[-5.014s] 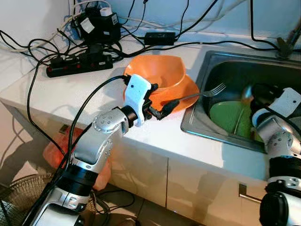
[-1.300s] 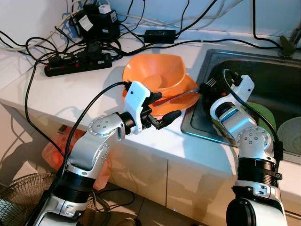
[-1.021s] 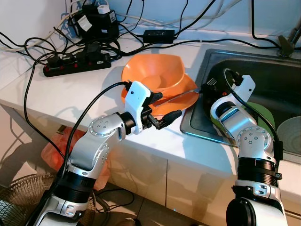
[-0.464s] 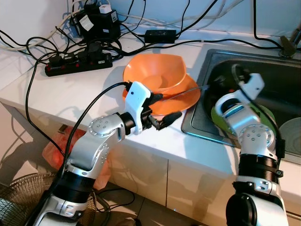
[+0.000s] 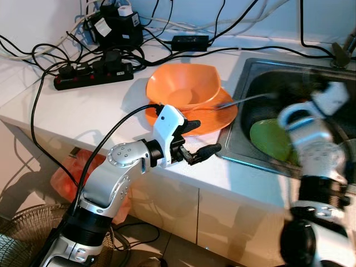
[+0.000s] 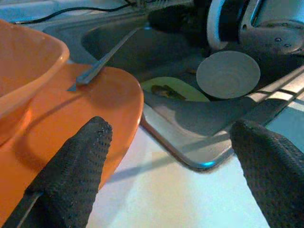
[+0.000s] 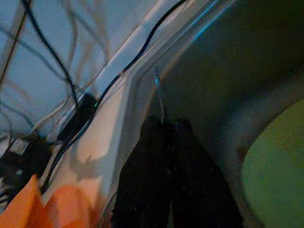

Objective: Kitchen organization

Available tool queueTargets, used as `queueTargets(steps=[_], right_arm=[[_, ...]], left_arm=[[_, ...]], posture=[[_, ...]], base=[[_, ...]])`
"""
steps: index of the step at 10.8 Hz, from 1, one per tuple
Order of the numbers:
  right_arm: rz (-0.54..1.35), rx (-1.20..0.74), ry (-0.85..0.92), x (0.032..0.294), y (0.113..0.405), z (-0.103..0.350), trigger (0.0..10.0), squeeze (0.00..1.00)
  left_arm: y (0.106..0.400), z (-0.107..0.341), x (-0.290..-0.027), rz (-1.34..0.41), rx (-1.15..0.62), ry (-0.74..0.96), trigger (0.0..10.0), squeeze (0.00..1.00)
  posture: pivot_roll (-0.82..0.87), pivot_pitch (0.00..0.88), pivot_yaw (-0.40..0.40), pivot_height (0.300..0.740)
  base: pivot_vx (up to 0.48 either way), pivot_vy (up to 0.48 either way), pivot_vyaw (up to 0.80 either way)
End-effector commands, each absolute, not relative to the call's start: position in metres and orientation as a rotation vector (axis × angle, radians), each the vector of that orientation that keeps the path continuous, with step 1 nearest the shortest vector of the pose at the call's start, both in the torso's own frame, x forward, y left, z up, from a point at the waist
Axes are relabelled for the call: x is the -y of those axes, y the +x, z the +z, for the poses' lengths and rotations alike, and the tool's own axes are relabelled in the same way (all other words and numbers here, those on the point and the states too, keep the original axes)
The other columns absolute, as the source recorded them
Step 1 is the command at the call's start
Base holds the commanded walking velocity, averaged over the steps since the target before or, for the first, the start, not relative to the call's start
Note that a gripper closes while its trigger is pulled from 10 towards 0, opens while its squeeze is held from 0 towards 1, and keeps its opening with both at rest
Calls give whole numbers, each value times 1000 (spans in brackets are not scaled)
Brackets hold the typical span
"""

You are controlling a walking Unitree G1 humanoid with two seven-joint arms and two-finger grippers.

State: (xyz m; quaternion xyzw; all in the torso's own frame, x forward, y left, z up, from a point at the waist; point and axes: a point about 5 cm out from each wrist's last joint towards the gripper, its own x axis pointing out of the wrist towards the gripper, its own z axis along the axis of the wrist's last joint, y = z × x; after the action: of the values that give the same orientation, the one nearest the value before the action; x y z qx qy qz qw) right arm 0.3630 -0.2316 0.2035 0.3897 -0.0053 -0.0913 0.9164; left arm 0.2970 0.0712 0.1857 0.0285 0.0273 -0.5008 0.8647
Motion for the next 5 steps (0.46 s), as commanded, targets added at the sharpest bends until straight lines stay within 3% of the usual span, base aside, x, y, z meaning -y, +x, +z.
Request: queueTargets(steps=[1, 5], right_arm=[[-224, 32, 804, 241, 364, 207, 0, 0], [-445, 86, 751, 285, 357, 205, 0, 0]], left_arm=[[296, 188, -75, -1049, -58, 47, 10000, 0], [294, 187, -75, -1054, -66, 47, 10000, 0]], posture=[[110, 80, 103, 740], [111, 83, 105, 740]], base=[[0, 0, 0], [0, 0, 0]])
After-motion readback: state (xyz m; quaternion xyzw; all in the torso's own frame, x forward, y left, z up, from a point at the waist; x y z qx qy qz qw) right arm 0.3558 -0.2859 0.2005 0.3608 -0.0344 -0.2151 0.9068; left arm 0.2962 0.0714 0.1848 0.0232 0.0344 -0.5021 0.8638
